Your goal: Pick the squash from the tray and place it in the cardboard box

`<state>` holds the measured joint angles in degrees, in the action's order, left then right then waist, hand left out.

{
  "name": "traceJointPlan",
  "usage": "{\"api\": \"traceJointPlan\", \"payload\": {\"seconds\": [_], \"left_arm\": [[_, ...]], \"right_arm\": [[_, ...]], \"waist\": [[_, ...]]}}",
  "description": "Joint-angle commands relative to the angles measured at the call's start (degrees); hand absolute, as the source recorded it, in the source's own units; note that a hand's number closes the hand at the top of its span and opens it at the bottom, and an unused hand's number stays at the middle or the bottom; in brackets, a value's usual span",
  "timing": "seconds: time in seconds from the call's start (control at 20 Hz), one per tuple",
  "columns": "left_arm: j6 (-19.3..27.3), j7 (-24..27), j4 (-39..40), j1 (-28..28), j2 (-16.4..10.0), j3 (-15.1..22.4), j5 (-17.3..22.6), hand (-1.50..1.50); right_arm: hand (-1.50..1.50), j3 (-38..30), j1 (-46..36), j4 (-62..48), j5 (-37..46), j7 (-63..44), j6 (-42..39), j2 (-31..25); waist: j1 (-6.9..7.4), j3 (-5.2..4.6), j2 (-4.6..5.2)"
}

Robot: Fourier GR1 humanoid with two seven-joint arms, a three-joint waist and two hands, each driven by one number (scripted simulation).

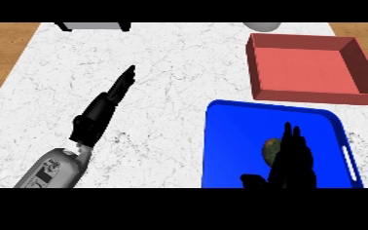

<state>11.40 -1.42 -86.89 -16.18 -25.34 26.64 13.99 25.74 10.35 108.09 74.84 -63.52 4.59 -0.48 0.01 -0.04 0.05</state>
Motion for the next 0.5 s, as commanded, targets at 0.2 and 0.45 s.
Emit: {"api": "traceJointPlan", "payload": {"seconds": [0.2, 0.45], "left_arm": [[-2.27, 0.54, 4.47, -1.27, 5.39, -2.17, -4.71, 0.00], [-4.32, -2.08, 0.50, 1.28, 6.09, -4.89, -5.57, 0.00]], "right_arm": [[-1.50, -1.64, -3.41, -7.40, -0.67, -3.88, 3.96, 0.47], [-1.50, -2.62, -2.53, -4.36, 0.07, -2.77, 0.46, 0.47]], "waist": [[-0.24, 0.04, -0.02], [-0.17, 0.04, -0.09]]}}
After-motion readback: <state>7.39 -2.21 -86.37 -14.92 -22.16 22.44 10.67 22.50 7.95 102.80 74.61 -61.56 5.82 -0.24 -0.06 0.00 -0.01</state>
